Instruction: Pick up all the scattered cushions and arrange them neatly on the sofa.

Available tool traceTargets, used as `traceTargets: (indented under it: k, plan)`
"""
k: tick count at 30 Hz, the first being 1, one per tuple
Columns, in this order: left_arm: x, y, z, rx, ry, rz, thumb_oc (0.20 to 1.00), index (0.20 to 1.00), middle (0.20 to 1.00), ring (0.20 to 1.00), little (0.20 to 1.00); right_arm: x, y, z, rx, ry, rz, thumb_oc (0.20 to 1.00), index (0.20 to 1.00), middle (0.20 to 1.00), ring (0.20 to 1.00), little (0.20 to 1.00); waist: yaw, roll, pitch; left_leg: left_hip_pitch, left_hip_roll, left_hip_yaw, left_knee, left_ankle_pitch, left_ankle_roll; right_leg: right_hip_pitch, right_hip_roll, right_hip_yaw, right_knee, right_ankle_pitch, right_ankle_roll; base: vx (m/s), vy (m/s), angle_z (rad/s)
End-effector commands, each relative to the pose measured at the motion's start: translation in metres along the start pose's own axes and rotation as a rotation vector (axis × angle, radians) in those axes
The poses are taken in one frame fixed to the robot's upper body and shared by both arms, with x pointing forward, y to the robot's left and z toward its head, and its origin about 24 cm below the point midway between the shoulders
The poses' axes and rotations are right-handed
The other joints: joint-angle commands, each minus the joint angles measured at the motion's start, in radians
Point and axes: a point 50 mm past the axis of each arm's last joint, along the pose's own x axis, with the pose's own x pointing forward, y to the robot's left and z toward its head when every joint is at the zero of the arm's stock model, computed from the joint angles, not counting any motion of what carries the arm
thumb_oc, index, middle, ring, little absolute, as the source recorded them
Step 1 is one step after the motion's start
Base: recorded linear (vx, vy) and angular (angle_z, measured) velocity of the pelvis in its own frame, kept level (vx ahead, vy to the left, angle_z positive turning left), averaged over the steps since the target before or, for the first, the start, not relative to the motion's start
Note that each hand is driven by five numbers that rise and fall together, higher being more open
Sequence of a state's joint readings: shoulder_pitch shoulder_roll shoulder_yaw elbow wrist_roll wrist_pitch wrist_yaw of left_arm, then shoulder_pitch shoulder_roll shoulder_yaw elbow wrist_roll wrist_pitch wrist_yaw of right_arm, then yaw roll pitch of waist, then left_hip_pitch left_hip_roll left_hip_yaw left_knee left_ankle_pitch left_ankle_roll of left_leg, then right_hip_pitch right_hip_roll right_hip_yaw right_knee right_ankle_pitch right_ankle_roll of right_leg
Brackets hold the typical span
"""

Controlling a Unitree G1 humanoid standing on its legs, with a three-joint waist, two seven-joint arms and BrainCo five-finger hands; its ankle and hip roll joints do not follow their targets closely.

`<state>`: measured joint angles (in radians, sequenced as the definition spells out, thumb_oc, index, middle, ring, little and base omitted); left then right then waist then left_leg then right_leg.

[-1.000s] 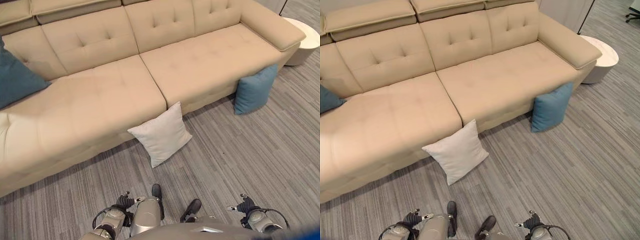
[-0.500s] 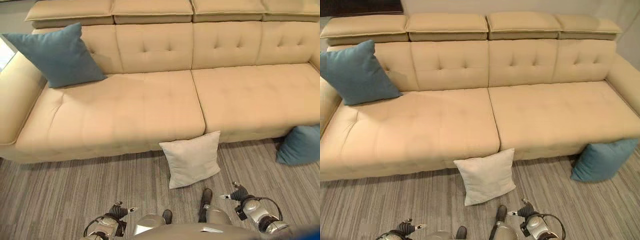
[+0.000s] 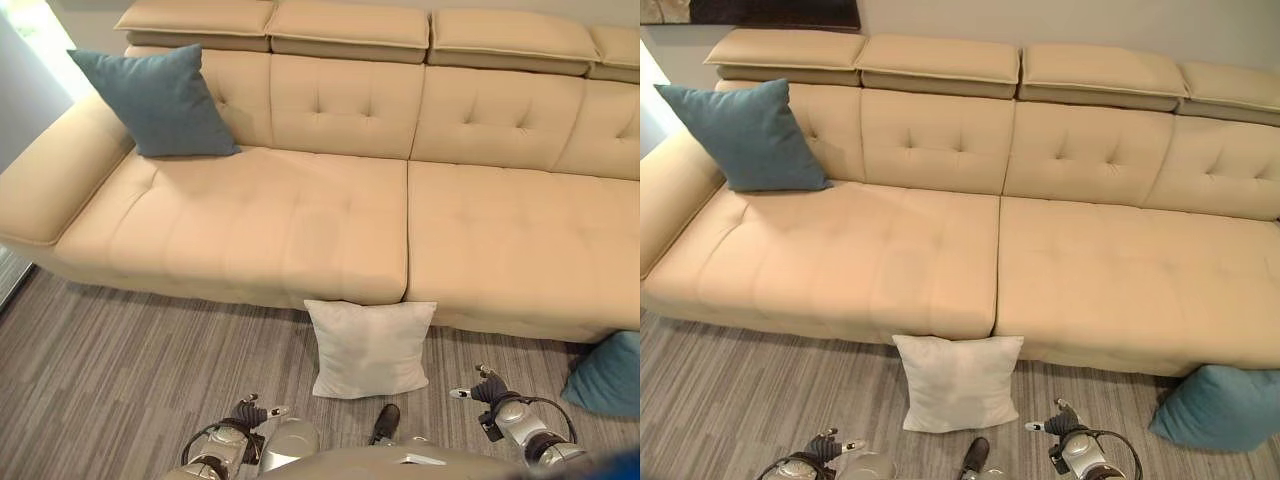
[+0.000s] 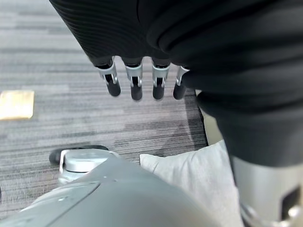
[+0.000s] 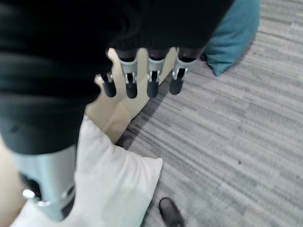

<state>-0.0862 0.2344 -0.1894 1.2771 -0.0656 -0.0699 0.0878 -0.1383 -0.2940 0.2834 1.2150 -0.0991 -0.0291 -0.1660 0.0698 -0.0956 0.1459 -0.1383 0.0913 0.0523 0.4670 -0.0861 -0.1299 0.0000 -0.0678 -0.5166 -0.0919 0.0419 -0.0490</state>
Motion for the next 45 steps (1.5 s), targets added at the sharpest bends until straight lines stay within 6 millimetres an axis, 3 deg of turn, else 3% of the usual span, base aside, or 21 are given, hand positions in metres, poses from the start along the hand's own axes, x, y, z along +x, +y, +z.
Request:
traceTargets:
  k: [1, 7, 9, 12, 13, 19, 25, 31, 33, 37, 43, 45]
  plan:
    - [0.001, 0.001, 0.011, 0.056, -0.049, 0.001, 1.0, 1.0, 1.0, 1.0, 1.0, 0.0, -0.013, -0.01, 0.022, 0.02, -0.052, 1.0, 1.0, 1.0, 1.0, 1.0, -0.022, 0.015, 0.01, -0.021, -0.008, 0.098, -0.232, 0.012, 0.066, 0.035, -0.068, 0.07, 0.055, -0.064, 0.146, 0.05, 0.026, 0.92]
    - [-0.001, 0.015, -0.007, 0.0, 0.006, 0.049, 1.0, 1.0, 1.0, 1.0, 1.0, 0.0, -0.008, -0.004, 0.013, 0.002, -0.041, 1.0, 1.0, 1.0, 1.0, 1.0, -0.01, 0.013, -0.01, 0.046, -0.046, 0.079, -0.369, 0.022, 0.081, 0.028, -0.062, 0.09, 0.078, -0.056, 0.161, 0.09, 0.098, -0.05]
    - [-0.001, 0.02, -0.005, -0.014, -0.005, 0.065, 1.0, 1.0, 1.0, 1.0, 1.0, 0.0, -0.009, -0.001, 0.017, -0.012, -0.046, 1.0, 1.0, 1.0, 1.0, 1.0, -0.003, 0.006, -0.014, 0.059, -0.051, 0.078, -0.383, 0.02, 0.088, 0.027, -0.065, 0.097, 0.083, -0.058, 0.165, 0.06, 0.09, -0.1]
    - [0.001, 0.033, 0.016, -0.061, -0.086, 0.108, 1.0, 1.0, 1.0, 1.0, 1.0, 0.003, -0.016, 0.014, 0.042, -0.06, -0.073, 1.0, 1.0, 1.0, 1.0, 1.0, 0.0, 0.005, 0.008, 0.05, -0.06, 0.061, -0.384, 0.016, 0.104, -0.022, -0.084, 0.128, 0.155, -0.065, 0.172, -0.05, 0.065, 0.06]
    - [0.001, 0.041, 0.036, -0.076, -0.161, 0.136, 1.0, 1.0, 1.0, 1.0, 1.0, 0.004, -0.025, 0.029, 0.064, -0.107, -0.103, 1.0, 1.0, 1.0, 1.0, 1.0, -0.014, 0.008, 0.029, 0.025, -0.065, 0.048, -0.377, 0.018, 0.113, -0.074, -0.085, 0.202, 0.185, -0.052, 0.181, -0.12, 0.028, 0.31]
    - [0.0, 0.039, 0.055, -0.098, -0.244, 0.131, 1.0, 1.0, 1.0, 1.0, 1.0, 0.004, -0.03, 0.035, 0.042, -0.146, -0.12, 1.0, 1.0, 1.0, 1.0, 1.0, -0.019, 0.01, 0.012, 0.031, -0.063, 0.056, -0.423, 0.05, 0.099, -0.051, -0.071, 0.193, 0.106, -0.031, 0.182, -0.02, -0.024, 0.07]
    - [0.0, 0.026, 0.048, -0.119, -0.223, 0.096, 1.0, 1.0, 1.0, 1.0, 1.0, 0.003, -0.025, 0.033, 0.023, -0.141, -0.109, 1.0, 1.0, 1.0, 1.0, 1.0, -0.019, 0.012, 0.014, 0.05, -0.044, 0.057, -0.452, 0.081, 0.071, -0.008, -0.055, 0.155, 0.037, -0.024, 0.18, 0.0, -0.097, -0.01]
    - [-0.002, 0.015, 0.076, -0.16, -0.32, 0.075, 1.0, 1.0, 1.0, 1.0, 1.0, 0.004, -0.038, 0.035, 0.068, -0.153, -0.175, 1.0, 1.0, 1.0, 1.0, 1.0, -0.031, 0.024, 0.071, -0.039, -0.01, 0.041, -0.377, 0.104, 0.037, -0.017, -0.04, 0.11, 0.022, -0.04, 0.153, -0.09, -0.107, 0.32]
    - [-0.005, 0.009, 0.096, -0.189, -0.391, 0.067, 1.0, 1.0, 1.0, 1.0, 1.0, 0.003, -0.047, 0.039, 0.09, -0.168, -0.218, 1.0, 1.0, 1.0, 1.0, 1.0, -0.041, 0.031, 0.099, -0.097, 0.001, 0.061, -0.316, 0.105, 0.035, -0.05, -0.048, 0.094, 0.041, -0.045, 0.143, -0.13, -0.041, 0.33]
    - [-0.008, 0.004, 0.106, -0.197, -0.429, 0.058, 1.0, 1.0, 1.0, 1.0, 1.0, 0.003, -0.048, 0.041, 0.108, -0.173, -0.238, 1.0, 1.0, 1.0, 1.0, 1.0, -0.051, 0.046, 0.098, -0.085, 0.014, 0.063, -0.344, 0.083, 0.035, -0.076, -0.036, 0.104, 0.068, -0.067, 0.142, 0.02, -0.013, 0.27]
    - [-0.014, 0.008, 0.129, -0.226, -0.519, 0.074, 1.0, 1.0, 1.0, 1.0, 1.0, 0.002, -0.058, 0.071, 0.131, -0.263, -0.288, 1.0, 1.0, 1.0, 1.0, 1.0, -0.062, 0.055, 0.124, -0.138, -0.001, 0.082, -0.347, 0.076, 0.054, -0.21, -0.058, 0.141, 0.175, -0.067, 0.143, -0.06, 0.071, -0.16]
    - [-0.019, 0.011, 0.15, -0.232, -0.588, 0.093, 1.0, 1.0, 1.0, 1.0, 1.0, 0.001, -0.064, 0.087, 0.149, -0.305, -0.316, 1.0, 1.0, 1.0, 1.0, 1.0, -0.065, 0.056, 0.149, -0.183, -0.01, 0.088, -0.334, 0.075, 0.06, -0.271, -0.073, 0.156, 0.203, -0.057, 0.148, -0.09, 0.079, -0.27]
